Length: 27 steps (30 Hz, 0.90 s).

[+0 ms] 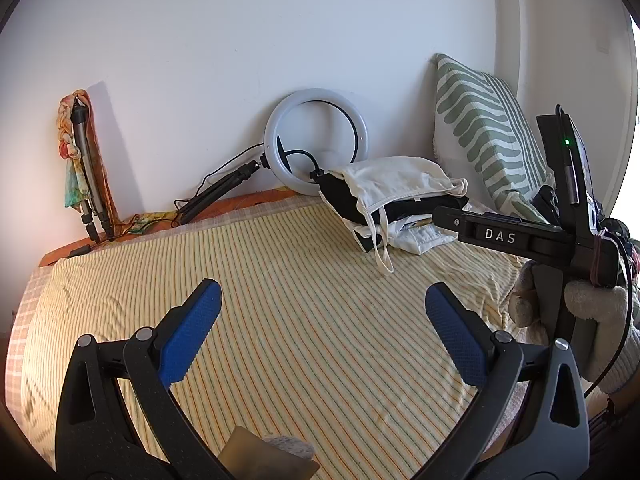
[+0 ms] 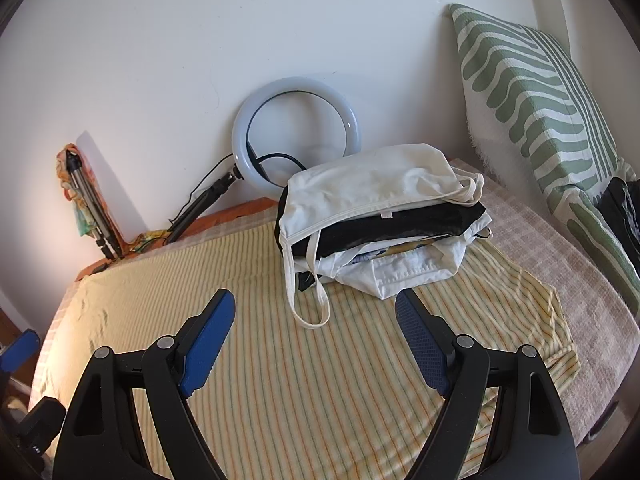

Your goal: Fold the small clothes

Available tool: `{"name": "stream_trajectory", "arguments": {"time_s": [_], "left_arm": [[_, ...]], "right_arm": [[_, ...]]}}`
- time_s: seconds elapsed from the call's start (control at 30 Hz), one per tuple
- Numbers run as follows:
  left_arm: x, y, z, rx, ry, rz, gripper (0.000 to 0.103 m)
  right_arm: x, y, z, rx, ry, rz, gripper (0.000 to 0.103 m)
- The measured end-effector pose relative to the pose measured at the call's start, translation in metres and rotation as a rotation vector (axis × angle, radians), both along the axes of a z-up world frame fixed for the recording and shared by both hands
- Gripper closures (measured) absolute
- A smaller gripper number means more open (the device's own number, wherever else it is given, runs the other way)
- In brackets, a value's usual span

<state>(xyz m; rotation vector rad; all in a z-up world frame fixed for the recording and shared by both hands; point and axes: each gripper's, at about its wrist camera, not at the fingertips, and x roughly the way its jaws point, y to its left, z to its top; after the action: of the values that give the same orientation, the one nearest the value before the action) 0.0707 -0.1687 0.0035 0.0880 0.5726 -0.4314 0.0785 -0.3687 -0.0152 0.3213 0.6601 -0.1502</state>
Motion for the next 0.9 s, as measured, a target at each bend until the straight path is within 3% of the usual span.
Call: {"name": "stream_trajectory", "arguments": {"time_s": [0.9], "left_arm": [[-0.0005, 0.0, -0.0005, 0.013, -0.004, -0.002, 0.0]], "right_arm": [[-0.0002, 0.0001, -0.0002, 0.009, 0.004, 0.001, 0.02]]}}
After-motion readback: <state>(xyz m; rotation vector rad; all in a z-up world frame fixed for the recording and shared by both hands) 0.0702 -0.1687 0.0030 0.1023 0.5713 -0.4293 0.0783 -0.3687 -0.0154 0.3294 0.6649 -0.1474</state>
